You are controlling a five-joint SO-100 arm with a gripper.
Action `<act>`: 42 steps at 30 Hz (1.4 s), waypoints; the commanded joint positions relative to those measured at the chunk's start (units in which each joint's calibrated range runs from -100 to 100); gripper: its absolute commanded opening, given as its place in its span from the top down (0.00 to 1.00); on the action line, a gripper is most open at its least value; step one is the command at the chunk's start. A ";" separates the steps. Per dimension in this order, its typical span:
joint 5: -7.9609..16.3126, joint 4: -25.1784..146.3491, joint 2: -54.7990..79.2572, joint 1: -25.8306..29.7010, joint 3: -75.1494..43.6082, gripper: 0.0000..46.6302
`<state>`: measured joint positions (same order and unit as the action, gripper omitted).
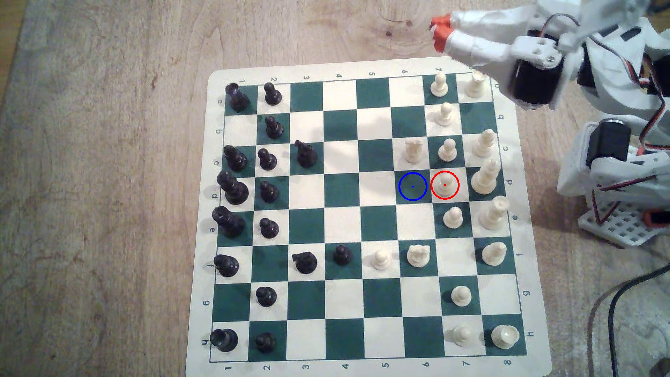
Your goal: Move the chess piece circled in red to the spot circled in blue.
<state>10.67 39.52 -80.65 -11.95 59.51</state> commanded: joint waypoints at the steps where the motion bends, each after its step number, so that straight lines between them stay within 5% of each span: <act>1: 0.00 21.74 4.67 1.74 -12.19 0.99; 12: 8.45 38.86 19.95 7.76 -16.81 0.99; 18: 7.33 43.85 24.45 12.69 -17.44 0.81; 28: 5.71 41.89 30.90 14.10 -16.63 0.81; 35: 3.66 37.30 35.99 12.85 -15.63 0.68; 42: 3.57 33.53 41.60 11.44 -14.45 0.66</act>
<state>13.85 75.30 -40.51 0.07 46.32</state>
